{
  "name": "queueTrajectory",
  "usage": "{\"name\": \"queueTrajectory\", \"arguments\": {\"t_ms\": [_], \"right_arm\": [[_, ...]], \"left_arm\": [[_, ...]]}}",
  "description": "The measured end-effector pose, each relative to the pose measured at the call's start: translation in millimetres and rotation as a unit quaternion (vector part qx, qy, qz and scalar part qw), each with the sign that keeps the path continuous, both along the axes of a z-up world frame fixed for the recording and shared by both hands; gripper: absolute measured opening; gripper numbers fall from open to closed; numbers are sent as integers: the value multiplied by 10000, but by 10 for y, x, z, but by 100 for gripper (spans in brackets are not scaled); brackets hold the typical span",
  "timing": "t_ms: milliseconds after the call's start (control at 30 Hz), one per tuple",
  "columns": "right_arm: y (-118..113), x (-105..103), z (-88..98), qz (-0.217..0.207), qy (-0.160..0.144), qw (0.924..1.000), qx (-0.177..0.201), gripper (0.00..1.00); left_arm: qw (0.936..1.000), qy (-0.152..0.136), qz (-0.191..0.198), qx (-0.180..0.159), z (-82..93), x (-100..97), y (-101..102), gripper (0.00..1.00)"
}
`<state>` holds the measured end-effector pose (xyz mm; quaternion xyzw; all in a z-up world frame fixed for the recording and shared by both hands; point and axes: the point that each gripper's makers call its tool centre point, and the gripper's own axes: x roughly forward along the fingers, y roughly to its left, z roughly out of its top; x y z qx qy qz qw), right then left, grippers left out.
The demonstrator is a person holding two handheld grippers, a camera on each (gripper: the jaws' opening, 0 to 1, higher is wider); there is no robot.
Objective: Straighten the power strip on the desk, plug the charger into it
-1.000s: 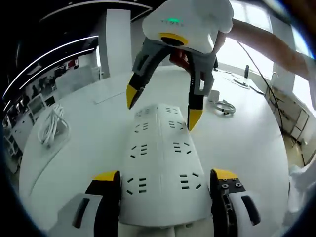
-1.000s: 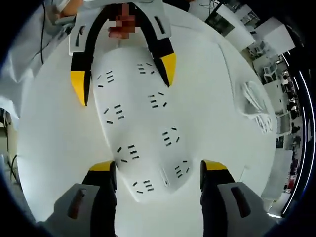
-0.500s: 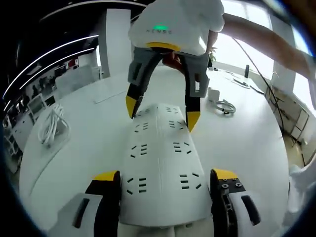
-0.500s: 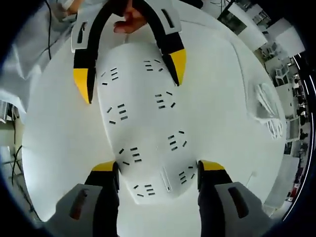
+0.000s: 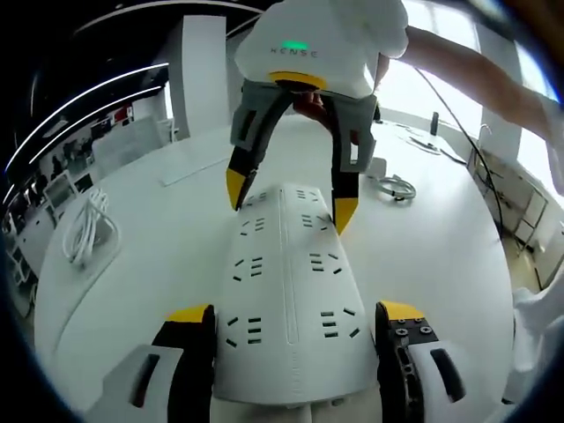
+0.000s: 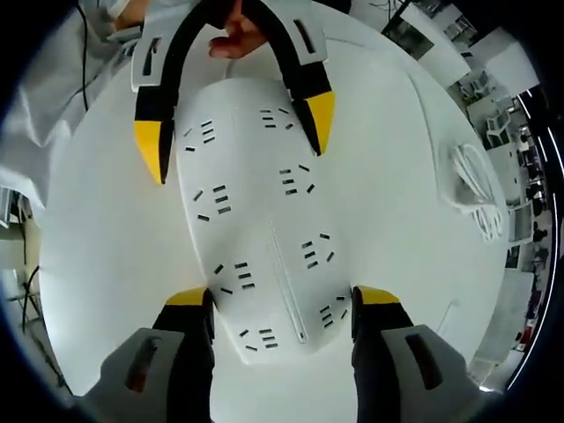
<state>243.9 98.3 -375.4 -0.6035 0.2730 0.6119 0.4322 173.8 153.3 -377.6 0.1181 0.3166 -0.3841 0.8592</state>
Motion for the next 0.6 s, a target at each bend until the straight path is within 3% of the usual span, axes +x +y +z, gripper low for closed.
{"name": "queueTrajectory", "arguments": {"t_ms": [600], "right_arm": [[-78, -60, 0, -412, -17, 9991, 57, 62]], "left_arm": [[9990, 107, -433, 77, -13, -12, -27, 76]]}}
